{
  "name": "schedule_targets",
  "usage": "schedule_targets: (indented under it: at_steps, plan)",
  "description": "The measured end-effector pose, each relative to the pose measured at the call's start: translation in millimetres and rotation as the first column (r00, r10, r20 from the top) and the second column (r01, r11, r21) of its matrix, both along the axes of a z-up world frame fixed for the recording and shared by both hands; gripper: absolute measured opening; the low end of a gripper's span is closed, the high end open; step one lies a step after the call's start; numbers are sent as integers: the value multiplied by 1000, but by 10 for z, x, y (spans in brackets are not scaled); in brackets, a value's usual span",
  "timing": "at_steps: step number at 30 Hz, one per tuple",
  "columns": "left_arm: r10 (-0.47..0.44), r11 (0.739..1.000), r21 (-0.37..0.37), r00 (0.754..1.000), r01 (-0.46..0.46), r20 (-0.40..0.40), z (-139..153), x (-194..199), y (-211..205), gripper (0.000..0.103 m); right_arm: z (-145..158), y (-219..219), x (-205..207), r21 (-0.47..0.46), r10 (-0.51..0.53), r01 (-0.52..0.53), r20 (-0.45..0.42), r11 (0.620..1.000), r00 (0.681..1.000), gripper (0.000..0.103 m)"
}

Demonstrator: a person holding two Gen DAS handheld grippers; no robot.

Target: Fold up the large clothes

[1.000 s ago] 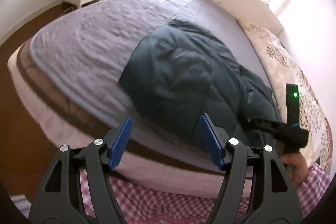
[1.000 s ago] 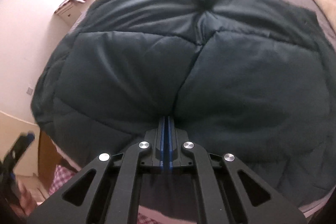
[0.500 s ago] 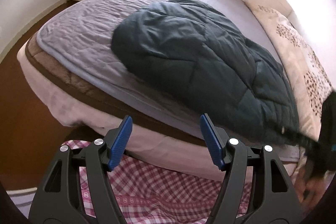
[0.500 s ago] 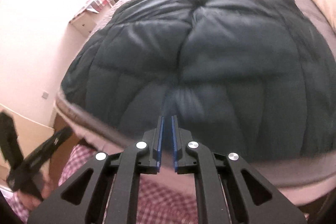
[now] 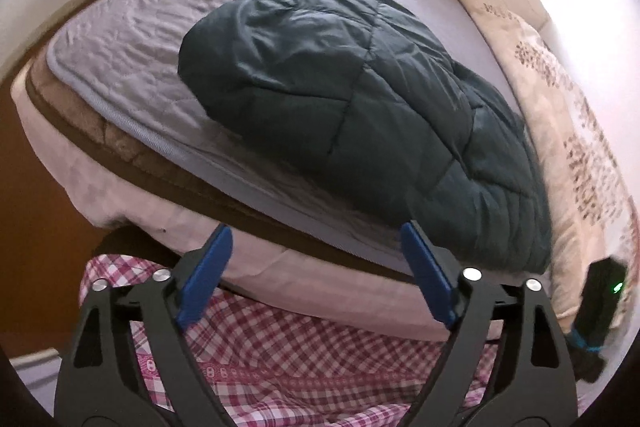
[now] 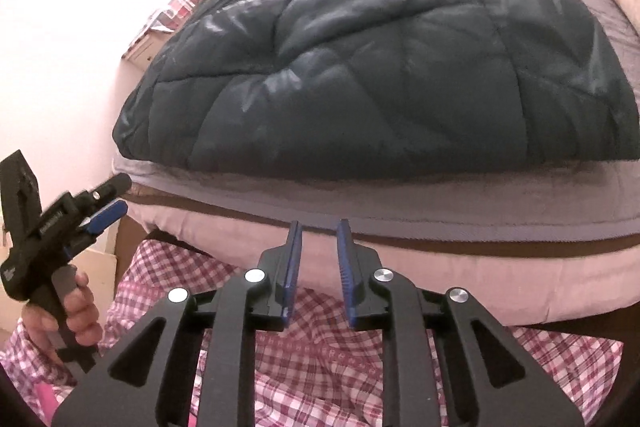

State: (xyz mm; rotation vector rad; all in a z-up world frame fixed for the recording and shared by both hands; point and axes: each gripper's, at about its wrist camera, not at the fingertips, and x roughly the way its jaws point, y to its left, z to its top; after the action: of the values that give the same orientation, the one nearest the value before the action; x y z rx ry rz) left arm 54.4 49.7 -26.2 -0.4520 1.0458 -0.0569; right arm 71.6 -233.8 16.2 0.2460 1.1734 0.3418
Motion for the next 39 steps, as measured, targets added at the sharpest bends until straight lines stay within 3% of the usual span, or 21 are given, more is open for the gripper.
schedule_targets:
  at_steps: [8, 11, 14, 19, 23, 26, 28, 29, 31, 34, 39]
  plan:
    - [112, 977, -176, 993, -117, -35, -118, 198, 415, 89, -58, 48, 39, 0, 33, -33, -19, 999, 999, 20]
    - [189, 936, -286, 979, -203, -77, -237, 310, 624, 91, -39, 53, 33, 4, 43, -43, -8, 999, 999, 20]
    - [222, 905, -345, 968, -249, -117, -366, 448, 705, 91, -25, 57, 14, 19, 55, -56, 2, 998, 998, 20]
    - [239, 871, -405, 959, -280, -150, -553, 636, 662, 91, 44, 57, -14, 18, 73, -73, 37, 997, 997, 20]
    - [237, 882, -383, 961, -274, -141, -613, 760, 536, 97, 140, 96, -19, -6, 93, -92, 76, 996, 993, 20]
    - [265, 877, -386, 958, -287, -111, -583, 786, 485, 97, 196, 156, 10, -28, 111, -109, 91, 994, 990, 20]
    - [238, 890, -390, 970, -238, -49, -499, 837, 459, 70, 233, 199, 52, -29, 117, -115, 97, 993, 988, 20]
    - [223, 909, -356, 975, -215, -19, -424, 853, 409, 65, 260, 221, 89, -22, 117, -115, 100, 993, 988, 20]
    - [190, 937, -303, 981, -172, 31, -313, 876, 320, 39, 324, 295, 163, -3, 118, -119, 115, 993, 986, 20]
    - [157, 953, -272, 985, -132, 71, -203, 927, 266, 22, 428, 436, 313, -16, 133, -132, 146, 991, 980, 20]
    - [133, 949, -299, 987, -100, 95, -97, 986, 367, 17, 368, 674, 557, -71, 160, -152, 131, 986, 978, 20]
